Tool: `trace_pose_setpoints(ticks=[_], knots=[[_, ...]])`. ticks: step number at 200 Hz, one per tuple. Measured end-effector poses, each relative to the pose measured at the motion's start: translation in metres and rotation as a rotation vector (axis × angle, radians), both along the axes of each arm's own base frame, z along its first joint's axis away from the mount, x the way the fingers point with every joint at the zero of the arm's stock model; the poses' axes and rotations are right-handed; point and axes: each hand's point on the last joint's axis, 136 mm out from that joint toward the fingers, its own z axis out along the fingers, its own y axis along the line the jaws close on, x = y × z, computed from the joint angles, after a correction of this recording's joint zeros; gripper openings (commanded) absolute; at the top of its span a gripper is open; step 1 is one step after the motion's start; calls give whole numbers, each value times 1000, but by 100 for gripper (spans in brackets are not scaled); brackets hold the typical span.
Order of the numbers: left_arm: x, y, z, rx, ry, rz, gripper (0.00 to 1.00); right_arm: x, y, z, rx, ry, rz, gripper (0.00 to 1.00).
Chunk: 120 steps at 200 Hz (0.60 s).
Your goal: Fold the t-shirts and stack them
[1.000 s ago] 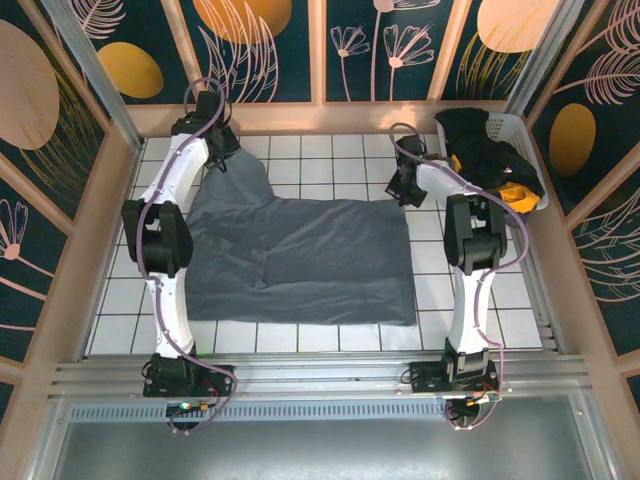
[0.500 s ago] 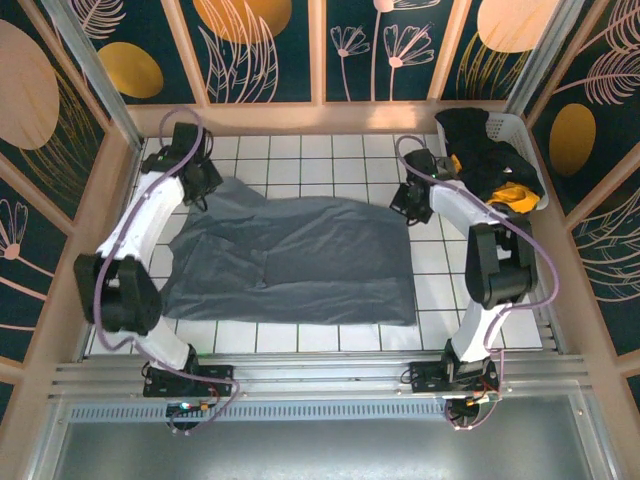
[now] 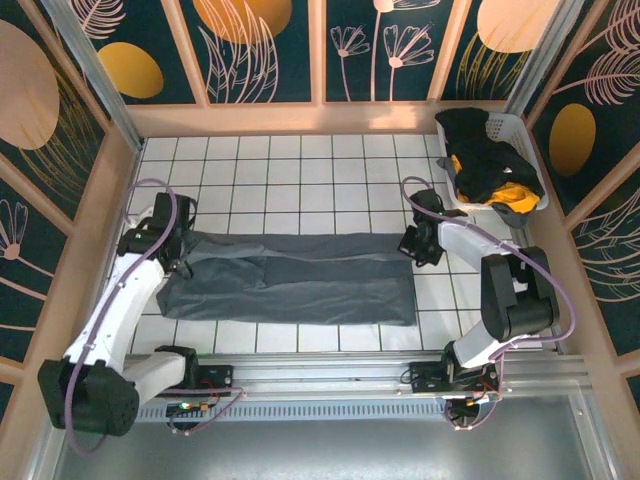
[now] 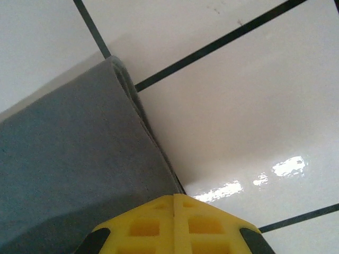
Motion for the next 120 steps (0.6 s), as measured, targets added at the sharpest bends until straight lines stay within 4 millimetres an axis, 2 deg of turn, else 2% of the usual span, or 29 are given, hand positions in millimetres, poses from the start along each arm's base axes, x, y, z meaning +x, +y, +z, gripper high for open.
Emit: trace_pose_setpoints(ticks=[37, 72, 120], knots=[[-18, 7, -2, -9, -12, 74, 0, -1, 1, 8, 2, -17, 5, 0], [-33, 9, -21, -22, 42, 117, 0, -8, 8, 19, 10, -43, 30, 0], [-56, 11, -54, -28, 133, 160, 0, -41, 3, -3, -5, 43, 26, 0]])
